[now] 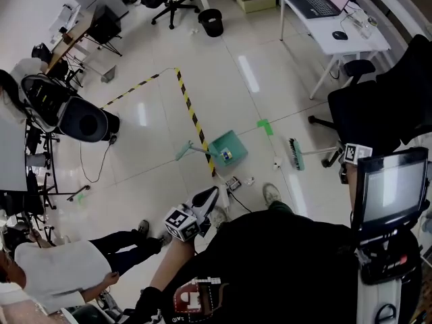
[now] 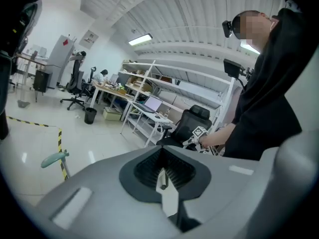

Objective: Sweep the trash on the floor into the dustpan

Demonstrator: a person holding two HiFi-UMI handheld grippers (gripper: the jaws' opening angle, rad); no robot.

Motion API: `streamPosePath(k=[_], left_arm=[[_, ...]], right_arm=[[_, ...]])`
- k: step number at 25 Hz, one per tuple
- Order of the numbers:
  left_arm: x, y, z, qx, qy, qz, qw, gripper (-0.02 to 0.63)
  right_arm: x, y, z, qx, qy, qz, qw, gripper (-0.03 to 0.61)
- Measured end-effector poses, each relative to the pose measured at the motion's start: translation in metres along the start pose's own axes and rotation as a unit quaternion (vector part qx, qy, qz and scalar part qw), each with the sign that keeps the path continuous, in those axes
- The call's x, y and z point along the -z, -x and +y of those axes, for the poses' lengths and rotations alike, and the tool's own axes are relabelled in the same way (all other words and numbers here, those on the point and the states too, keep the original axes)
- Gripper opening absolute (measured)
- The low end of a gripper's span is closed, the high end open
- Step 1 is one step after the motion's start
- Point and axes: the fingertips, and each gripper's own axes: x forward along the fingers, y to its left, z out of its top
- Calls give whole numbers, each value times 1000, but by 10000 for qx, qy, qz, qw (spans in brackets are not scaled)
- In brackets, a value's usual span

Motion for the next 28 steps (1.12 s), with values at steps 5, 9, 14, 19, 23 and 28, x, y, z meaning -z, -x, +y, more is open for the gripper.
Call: streamPosePath(k=[5, 9, 14, 19, 23, 28], left_arm=[[16, 29, 35, 295, -238, 268, 9989, -2], [25, 68, 59, 100, 11, 212, 9997, -2], [56, 117, 70, -309, 378, 196, 9986, -2], [87, 147, 72, -592, 616, 152, 9962, -2], [83, 149, 92, -669, 730, 176, 9949, -2], [98, 148, 86, -643, 822, 134, 9944, -2]], right_arm=[[22, -13, 19, 737, -576, 61, 9956, 91], [44, -37, 47, 974, -846, 227, 9914, 89], [69, -66, 80, 1088, -1335, 393, 9843, 89], [87, -96, 89, 1088, -1995, 199, 9736, 91], [55, -118, 114, 1021, -1975, 53, 9750, 89], [41, -139, 134, 602, -2050, -241, 9766, 89]])
